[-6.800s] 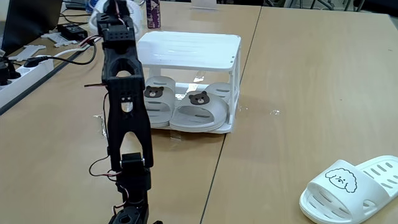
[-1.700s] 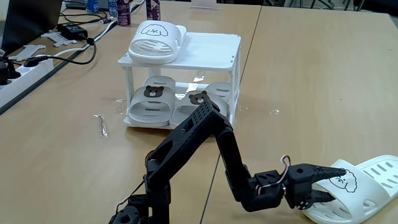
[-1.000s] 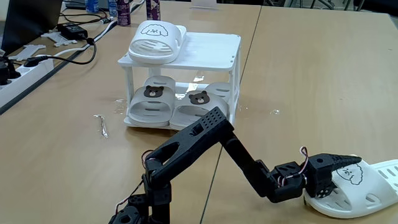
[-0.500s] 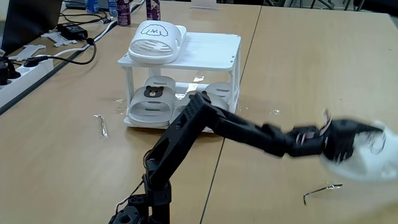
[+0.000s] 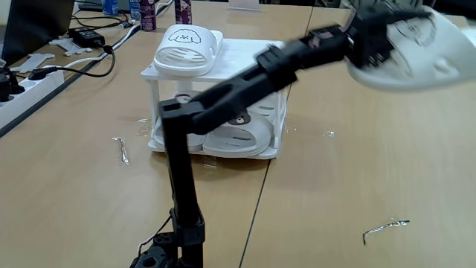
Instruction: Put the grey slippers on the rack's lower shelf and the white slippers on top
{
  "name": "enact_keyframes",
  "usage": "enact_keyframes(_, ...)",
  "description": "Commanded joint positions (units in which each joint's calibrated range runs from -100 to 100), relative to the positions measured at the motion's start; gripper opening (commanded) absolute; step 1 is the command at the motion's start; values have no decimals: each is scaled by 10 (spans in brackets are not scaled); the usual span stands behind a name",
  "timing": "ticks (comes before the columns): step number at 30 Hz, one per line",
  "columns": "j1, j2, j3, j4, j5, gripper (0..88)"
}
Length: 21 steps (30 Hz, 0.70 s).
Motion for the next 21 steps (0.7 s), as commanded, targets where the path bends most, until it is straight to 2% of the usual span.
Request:
enact_keyframes(1, -75, -155, -16, 4, 4, 6)
enact_keyframes(9, -347, -200, 49, 3, 4, 6)
enact_keyframes(13, -447, -197, 84, 2, 4, 6)
enact_keyframes(17, -507, -196, 138, 0, 4, 6)
enact_keyframes(21, -518, -132, 117, -2, 4, 6)
